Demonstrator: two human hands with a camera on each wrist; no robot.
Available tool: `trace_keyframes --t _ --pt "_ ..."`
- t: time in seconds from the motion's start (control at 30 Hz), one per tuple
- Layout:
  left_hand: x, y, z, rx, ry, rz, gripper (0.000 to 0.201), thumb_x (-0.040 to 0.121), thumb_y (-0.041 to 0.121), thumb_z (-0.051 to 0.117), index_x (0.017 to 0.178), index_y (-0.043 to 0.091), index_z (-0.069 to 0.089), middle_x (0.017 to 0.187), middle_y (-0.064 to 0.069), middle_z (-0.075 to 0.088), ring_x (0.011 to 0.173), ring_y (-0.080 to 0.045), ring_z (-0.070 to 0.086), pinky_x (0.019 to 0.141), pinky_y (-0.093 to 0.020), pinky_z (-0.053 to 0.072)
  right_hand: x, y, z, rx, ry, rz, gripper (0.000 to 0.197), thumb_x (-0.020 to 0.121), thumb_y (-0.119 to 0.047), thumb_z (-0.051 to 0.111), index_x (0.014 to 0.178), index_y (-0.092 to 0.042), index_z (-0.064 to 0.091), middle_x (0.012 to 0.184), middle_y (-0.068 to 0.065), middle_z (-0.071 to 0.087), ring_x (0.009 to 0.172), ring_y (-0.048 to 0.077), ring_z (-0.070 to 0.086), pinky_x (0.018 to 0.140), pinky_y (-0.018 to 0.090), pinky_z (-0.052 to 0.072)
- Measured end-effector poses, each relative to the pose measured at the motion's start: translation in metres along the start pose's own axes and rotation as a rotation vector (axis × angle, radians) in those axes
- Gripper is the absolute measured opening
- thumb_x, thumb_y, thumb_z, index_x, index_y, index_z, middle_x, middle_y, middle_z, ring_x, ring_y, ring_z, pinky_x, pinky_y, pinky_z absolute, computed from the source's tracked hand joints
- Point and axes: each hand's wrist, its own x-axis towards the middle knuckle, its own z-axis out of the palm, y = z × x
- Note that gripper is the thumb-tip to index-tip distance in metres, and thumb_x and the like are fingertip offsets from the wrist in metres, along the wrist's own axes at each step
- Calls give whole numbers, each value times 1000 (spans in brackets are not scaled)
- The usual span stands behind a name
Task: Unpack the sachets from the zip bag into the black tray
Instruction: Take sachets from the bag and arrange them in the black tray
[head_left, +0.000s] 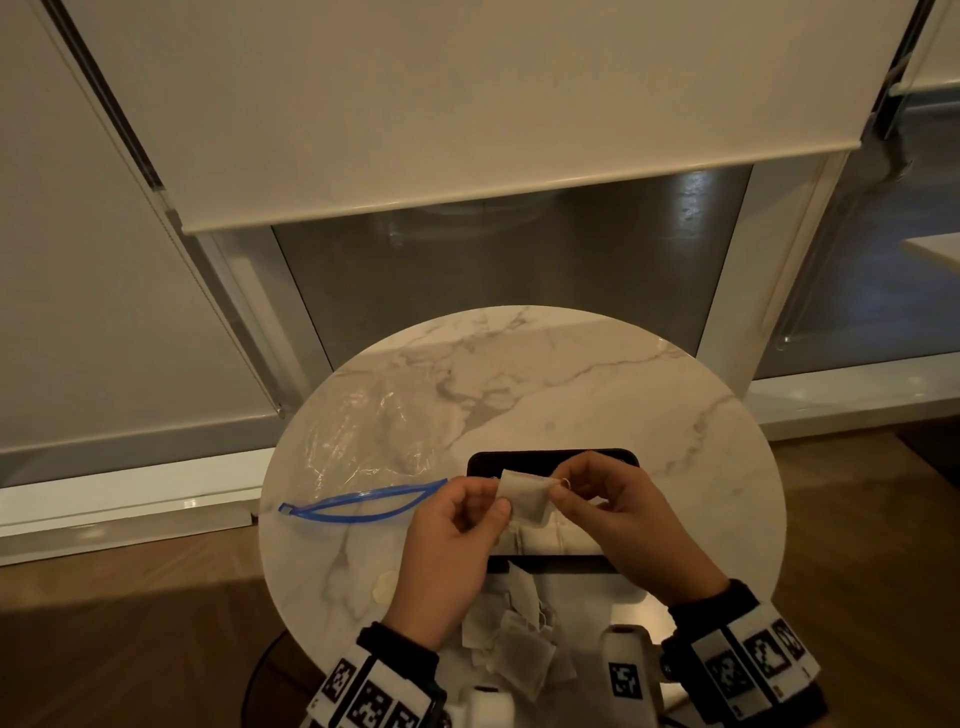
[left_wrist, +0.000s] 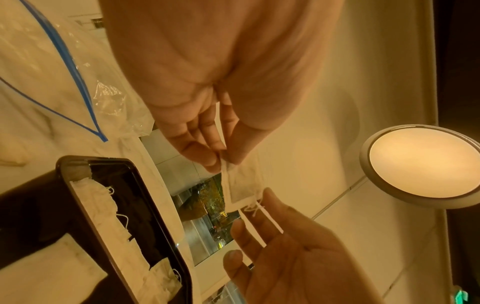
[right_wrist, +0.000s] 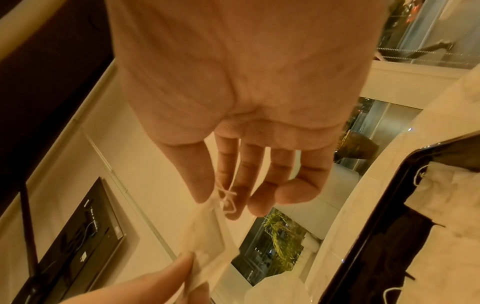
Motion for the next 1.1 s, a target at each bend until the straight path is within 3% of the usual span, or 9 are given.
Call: trace_keyframes --t 0.13,0.33,0.57,0.63,0.73,0.83,0.97,1.1 --pt "2 -1 2 -74 5 -15 14 91 13 70 105 17 71 94 2 76 89 -12 72 78 -24 59 0 3 0 -49 -16 37 3 90 -20 71 91 -23 72 87 -7 72 81 9 66 72 25 55" --pt "5 -4 7 -82 -3 -39 14 90 12 72 102 19 71 92 2 77 87 -12 74 80 -27 60 1 7 2 -40 23 98 5 91 -18 69 88 -21 71 81 -7 73 76 7 67 67 19 50" --pt "10 -5 13 -106 -12 -60 11 91 12 71 100 17 71 89 -1 77 83 -14 74 79 -27 61 3 4 0 -72 16 88 4 91 -20 68 93 -24 71 86 -11 72 80 7 65 67 20 51" --pt "15 -15 9 -6 6 -37 9 91 19 71 100 21 72 90 2 75 85 -9 71 81 -25 59 5 5 -8 -119 46 81 4 91 -20 69 92 -22 72 85 -8 72 78 9 66 68 23 53" --pt "26 -35 -3 433 -6 28 16 92 27 70 107 25 70 102 12 69 93 2 62 82 -12 51 10 9 -30 -251 113 101 5 91 -19 69 93 -22 73 85 -7 71 77 10 65 70 25 55" --pt "34 -54 -8 791 -78 42 28 91 30 68 118 22 66 117 7 60 108 -9 57 94 -21 47 17 21 -54 -481 101 176 7 93 -20 67 97 -21 73 89 -9 69 77 9 62 70 25 53" --pt "37 -61 -5 862 -73 -12 33 91 37 67 120 22 65 121 5 58 109 -12 57 97 -30 50 37 50 -71 -735 -16 283 12 94 -16 65 103 -17 72 101 0 69 86 14 59 78 24 44" --pt "35 -62 -4 879 -78 -23 49 83 56 68 119 24 64 119 8 57 112 -12 55 96 -33 51 58 65 -71 -891 -152 346 15 94 -15 63 105 -19 72 107 3 68 96 21 62 85 28 51"
